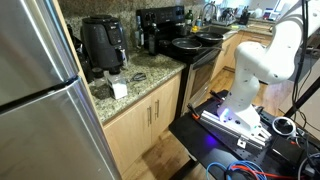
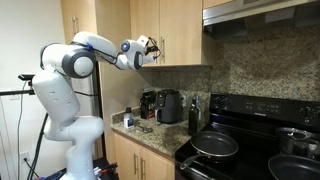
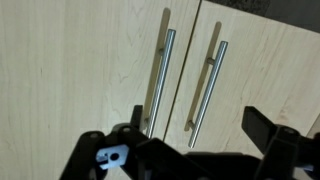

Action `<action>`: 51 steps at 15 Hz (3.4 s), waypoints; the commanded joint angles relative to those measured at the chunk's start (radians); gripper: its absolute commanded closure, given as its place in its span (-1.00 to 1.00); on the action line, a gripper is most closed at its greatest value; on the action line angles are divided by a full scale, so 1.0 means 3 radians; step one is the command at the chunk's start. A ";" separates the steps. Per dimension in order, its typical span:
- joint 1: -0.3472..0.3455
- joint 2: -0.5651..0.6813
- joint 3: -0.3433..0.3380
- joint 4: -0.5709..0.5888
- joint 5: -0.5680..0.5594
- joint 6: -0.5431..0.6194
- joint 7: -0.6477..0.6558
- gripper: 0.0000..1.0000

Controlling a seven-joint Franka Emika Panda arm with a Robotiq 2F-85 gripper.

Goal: Open the right door of the top cabinet.

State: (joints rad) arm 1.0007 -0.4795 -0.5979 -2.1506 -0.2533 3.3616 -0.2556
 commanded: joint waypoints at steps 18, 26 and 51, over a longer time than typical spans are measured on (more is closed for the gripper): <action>-0.0111 0.1714 -0.0154 0.1386 0.0901 0.0115 0.0617 -1.00; -0.0267 0.1704 0.0048 0.1317 0.0817 0.0071 0.0668 -0.32; -0.1836 0.0609 0.1117 0.0780 -0.0793 -0.0804 0.1594 0.93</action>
State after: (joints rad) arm 0.6337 -0.1728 -0.3299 -1.8646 -0.3214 3.1637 0.1471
